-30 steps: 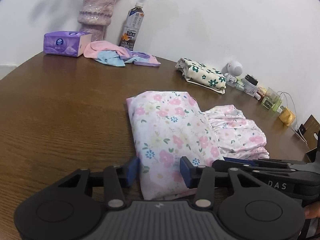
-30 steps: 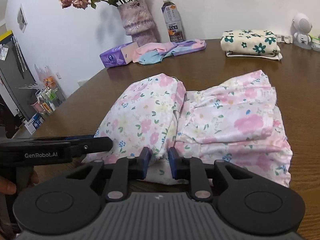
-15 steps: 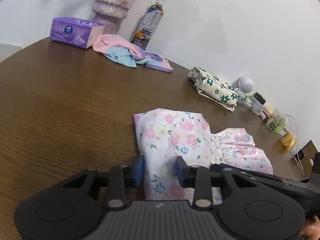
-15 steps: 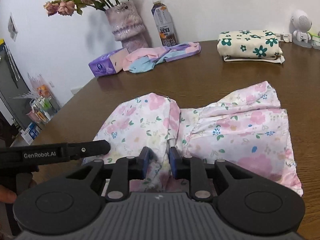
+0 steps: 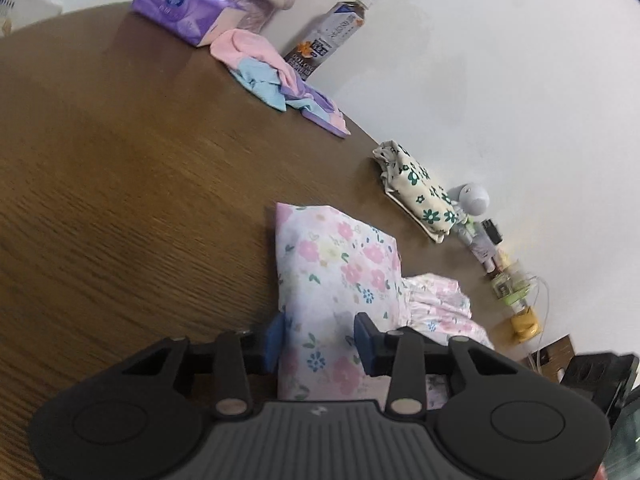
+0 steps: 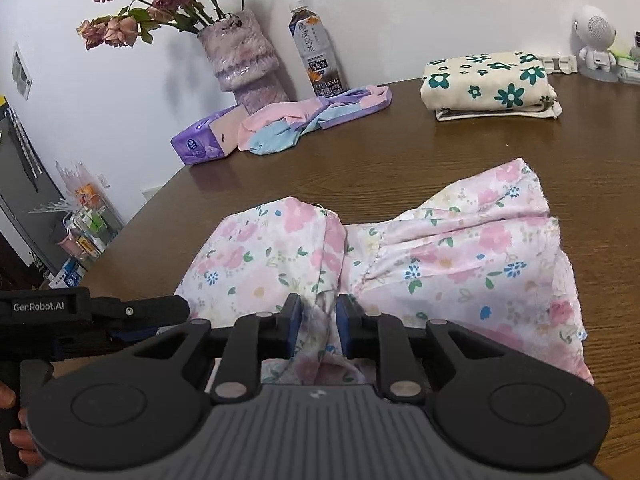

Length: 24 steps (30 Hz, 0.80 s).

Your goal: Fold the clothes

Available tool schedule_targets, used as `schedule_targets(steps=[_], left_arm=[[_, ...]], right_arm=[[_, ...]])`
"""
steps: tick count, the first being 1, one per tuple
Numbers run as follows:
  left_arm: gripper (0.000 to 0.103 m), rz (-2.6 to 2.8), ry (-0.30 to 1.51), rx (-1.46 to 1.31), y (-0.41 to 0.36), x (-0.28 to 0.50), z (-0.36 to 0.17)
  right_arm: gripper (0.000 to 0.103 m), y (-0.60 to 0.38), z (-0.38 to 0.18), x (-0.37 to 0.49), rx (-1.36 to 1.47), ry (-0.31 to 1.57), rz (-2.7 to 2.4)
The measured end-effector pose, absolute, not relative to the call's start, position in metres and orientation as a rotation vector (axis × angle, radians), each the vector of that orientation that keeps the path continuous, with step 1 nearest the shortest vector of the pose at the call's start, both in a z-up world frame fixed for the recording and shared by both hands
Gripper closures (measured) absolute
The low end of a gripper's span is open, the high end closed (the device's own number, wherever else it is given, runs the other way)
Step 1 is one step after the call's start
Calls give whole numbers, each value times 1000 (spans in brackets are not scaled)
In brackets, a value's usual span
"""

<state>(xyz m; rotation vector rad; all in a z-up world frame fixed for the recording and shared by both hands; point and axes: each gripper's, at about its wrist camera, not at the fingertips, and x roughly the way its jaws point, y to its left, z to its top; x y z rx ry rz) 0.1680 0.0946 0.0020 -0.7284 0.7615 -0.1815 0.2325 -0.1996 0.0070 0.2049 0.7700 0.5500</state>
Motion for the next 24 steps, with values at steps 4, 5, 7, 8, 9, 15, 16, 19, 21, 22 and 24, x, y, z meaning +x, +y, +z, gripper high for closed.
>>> schedule_targets(steps=[4,5,7,8,9,15,16,19,21,22,24], left_arm=[[67,-182,752,-815,104,169,-5],[67,-181,749,-825,105,168,-6],[75,-177,746,-820,104,168,-7],[77,-173,748,-807,103,169,-7],[79,-169,751,-795,101,169,-7],[98,-178,693,-713,93,166,7],[98,-179,681,-689,90,165,11],[99,-168,650,-572,81,165,27],[99,-160,633,-477,72,166,38],[99,-156,625,-424,67,167,45],[99,-149,605,-273,51,170,59]], right_arm=[[85,-204,5,233,227,771,560],[85,-205,4,233,230,770,561],[85,-205,5,232,232,769,562],[84,-205,5,232,233,768,563],[84,-205,5,232,235,769,563],[84,-203,4,232,234,765,566],[84,-202,4,232,232,765,569],[83,-203,8,230,241,762,589],[83,-206,14,228,249,746,599],[83,-209,18,227,246,733,598],[83,-216,24,223,232,710,590]])
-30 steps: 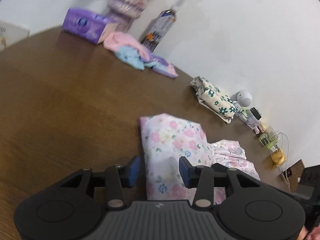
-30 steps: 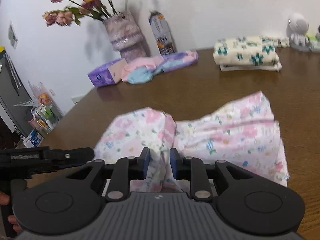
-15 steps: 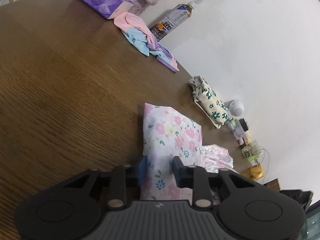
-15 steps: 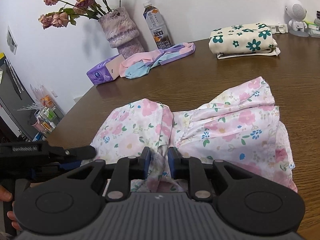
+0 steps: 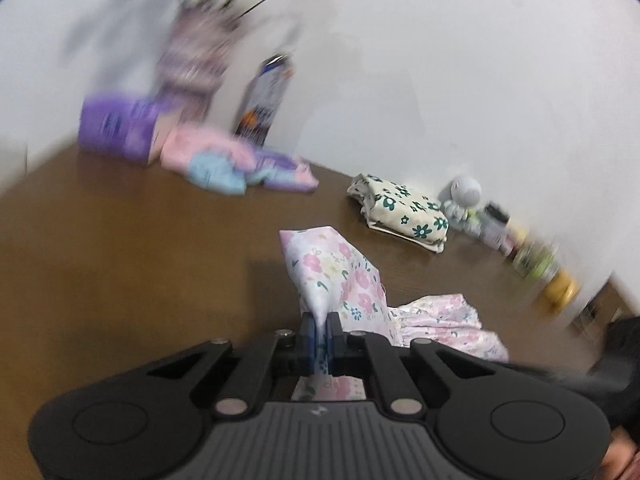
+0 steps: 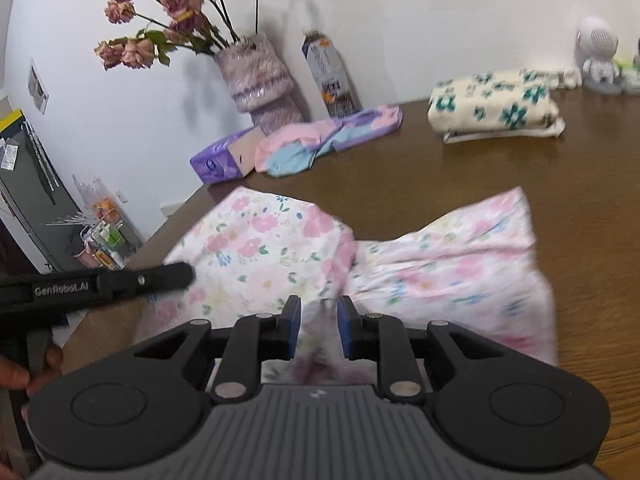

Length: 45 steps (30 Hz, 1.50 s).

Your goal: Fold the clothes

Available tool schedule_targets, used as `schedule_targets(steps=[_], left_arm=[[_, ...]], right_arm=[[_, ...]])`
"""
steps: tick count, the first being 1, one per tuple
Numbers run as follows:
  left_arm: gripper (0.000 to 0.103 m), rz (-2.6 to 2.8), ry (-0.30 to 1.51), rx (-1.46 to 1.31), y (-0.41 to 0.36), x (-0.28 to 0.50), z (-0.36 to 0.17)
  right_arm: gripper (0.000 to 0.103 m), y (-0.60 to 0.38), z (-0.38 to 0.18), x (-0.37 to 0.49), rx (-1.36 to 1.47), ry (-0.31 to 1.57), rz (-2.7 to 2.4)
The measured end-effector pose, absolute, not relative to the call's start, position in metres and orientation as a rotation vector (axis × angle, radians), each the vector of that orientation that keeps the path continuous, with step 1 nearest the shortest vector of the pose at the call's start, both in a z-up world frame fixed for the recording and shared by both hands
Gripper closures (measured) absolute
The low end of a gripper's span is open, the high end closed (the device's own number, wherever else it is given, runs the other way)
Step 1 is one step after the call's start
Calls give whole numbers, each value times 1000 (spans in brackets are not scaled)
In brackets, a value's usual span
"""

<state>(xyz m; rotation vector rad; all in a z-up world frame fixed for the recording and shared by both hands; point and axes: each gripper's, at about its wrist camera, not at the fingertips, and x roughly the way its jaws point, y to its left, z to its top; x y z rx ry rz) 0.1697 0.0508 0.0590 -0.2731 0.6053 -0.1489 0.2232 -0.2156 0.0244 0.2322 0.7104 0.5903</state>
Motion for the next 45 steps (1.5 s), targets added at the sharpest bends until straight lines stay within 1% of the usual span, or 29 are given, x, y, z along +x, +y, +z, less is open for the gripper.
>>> schedule_targets(steps=[3,8,13,18,23,25,29,30,31,33,36,41,45], left_arm=[[99,-144,578,-44,24,174,78],[99,-153,548,253,-37,183,90],[98,-184,511,469,-106,184,85],[96,-262,507,576,-173,178,63],[93,-316,546,568,-203,176,35],[89,-339,552,550,-205,174,30],[86,-371,535,436,-187,164,46],[83,-374,524,399,-179,160,54],[76,-377,508,345,-167,154,63],[68,-370,481,255,-143,146,79],[67,-316,484,213,-113,145,87],[67,-320,613,202,-100,175,54],[67,-365,658,182,-103,188,33]], right_arm=[[83,-230,28,219,208,687,557],[83,-261,25,216,247,670,515],[83,-295,27,206,265,639,495],[83,-330,22,203,276,642,441],[83,-355,19,201,293,642,395],[83,-360,19,201,297,638,382],[83,-364,18,200,295,634,377],[83,-362,19,199,295,632,383],[83,-360,20,199,297,629,389],[81,-353,24,199,302,618,405],[81,-339,30,200,310,608,438],[79,-308,33,203,298,613,490],[79,-300,24,208,247,663,428]])
